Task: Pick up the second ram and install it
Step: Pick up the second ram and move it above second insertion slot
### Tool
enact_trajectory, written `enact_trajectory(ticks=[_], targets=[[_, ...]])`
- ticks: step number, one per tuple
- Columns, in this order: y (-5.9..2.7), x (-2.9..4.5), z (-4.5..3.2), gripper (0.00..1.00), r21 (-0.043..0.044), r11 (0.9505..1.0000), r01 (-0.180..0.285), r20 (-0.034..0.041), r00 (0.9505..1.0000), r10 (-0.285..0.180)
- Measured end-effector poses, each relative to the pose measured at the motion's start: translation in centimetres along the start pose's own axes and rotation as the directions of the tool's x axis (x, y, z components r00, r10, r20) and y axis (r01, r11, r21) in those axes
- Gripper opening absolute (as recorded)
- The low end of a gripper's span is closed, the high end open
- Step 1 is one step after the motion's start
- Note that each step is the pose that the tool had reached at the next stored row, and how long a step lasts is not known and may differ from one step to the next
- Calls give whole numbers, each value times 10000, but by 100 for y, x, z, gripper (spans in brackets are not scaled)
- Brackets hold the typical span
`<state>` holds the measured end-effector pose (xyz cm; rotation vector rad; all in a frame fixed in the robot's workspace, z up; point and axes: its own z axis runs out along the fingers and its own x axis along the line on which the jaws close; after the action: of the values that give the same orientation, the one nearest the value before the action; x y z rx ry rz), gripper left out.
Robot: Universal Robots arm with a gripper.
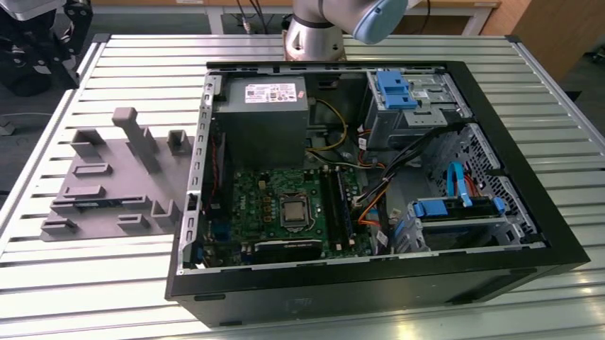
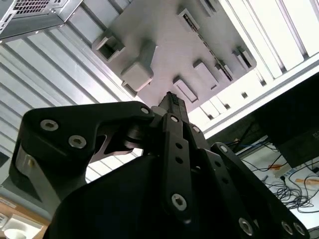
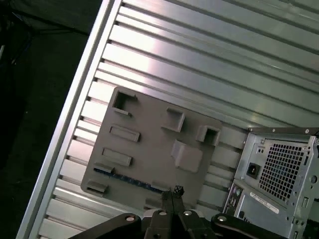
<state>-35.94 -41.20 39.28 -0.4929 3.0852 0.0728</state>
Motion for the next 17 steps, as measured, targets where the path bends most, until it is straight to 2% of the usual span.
enact_trajectory(ticks=[17], targets=[[0, 0, 0, 11, -9, 9992, 395, -17, 9992, -395]])
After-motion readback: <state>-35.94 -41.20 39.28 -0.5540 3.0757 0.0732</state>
